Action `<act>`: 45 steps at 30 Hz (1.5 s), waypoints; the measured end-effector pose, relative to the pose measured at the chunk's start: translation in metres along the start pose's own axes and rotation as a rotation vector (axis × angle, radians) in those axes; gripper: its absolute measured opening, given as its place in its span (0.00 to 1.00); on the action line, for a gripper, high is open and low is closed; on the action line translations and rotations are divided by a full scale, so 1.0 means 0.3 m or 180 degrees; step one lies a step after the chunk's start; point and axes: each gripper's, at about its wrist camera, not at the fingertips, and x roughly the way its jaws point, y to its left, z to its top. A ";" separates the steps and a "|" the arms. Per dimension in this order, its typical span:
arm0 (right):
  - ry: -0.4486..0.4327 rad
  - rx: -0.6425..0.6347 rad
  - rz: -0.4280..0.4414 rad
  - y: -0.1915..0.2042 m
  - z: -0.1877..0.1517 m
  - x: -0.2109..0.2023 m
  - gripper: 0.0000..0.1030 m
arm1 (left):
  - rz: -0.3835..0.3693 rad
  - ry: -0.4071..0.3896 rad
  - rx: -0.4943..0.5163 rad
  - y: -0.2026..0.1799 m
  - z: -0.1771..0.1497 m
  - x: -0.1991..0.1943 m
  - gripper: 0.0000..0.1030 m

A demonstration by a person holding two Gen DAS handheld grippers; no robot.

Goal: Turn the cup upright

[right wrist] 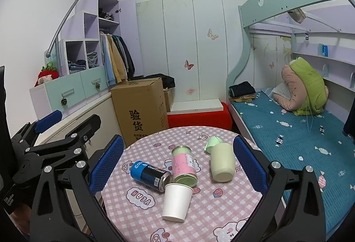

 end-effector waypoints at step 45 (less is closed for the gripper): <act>0.0022 -0.0001 0.0000 -0.002 0.000 0.004 0.93 | -0.0011 0.0049 -0.0035 -0.007 -0.019 0.013 0.95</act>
